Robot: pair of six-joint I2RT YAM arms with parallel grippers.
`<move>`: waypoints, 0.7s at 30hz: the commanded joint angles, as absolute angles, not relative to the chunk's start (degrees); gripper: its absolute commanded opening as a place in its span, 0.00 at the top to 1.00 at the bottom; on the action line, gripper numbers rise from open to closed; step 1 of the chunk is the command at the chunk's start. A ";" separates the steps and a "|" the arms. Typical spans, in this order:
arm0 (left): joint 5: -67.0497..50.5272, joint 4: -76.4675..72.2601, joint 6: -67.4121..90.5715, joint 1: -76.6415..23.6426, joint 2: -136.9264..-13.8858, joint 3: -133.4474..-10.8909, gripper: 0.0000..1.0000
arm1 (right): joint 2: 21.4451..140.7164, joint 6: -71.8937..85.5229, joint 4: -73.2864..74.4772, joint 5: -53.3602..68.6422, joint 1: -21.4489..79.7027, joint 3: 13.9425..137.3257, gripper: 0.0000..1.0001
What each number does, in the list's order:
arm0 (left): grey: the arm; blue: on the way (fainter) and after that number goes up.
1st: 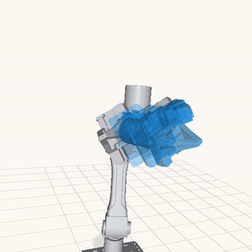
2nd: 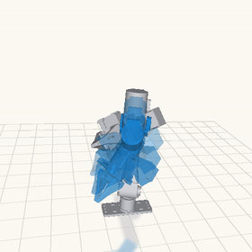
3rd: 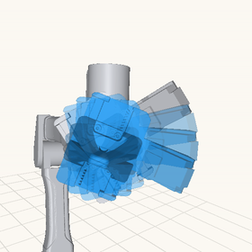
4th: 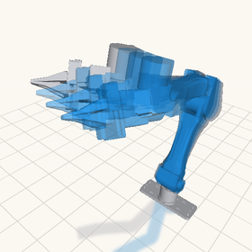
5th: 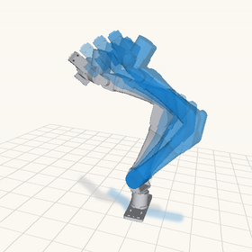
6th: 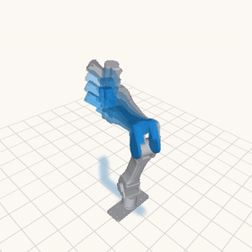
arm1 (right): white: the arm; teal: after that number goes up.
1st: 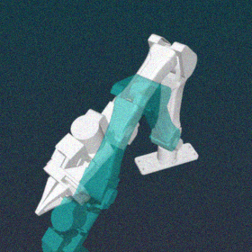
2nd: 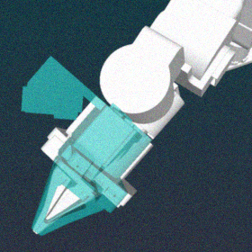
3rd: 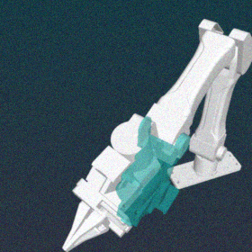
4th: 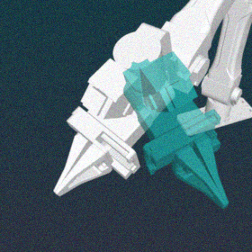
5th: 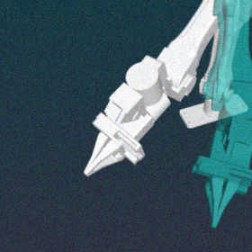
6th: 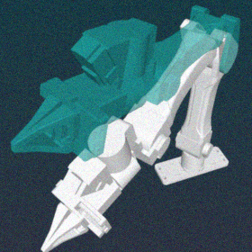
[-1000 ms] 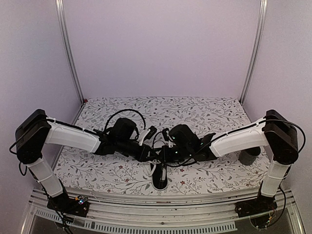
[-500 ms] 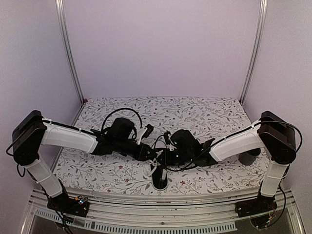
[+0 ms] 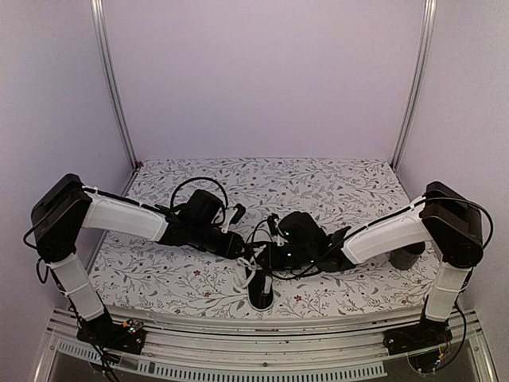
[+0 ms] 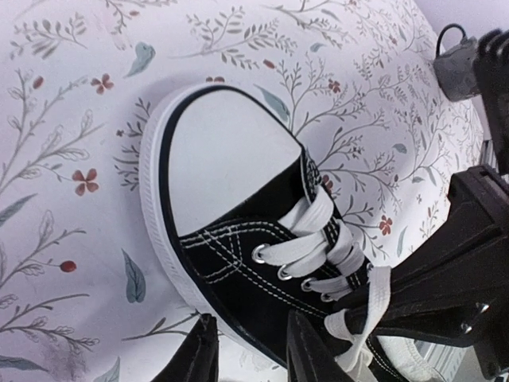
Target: Tie the shoes
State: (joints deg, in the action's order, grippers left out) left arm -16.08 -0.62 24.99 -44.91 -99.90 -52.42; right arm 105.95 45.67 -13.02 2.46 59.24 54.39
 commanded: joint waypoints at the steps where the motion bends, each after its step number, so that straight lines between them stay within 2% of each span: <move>1: -20.90 -1.00 25.86 -44.45 -100.81 -53.27 0.70 | 105.12 45.93 -12.82 1.49 59.49 53.45 0.98; 21: -30.64 -10.25 30.11 -44.47 -104.24 -50.69 0.68 | 104.91 45.88 -12.85 1.78 59.50 53.73 0.98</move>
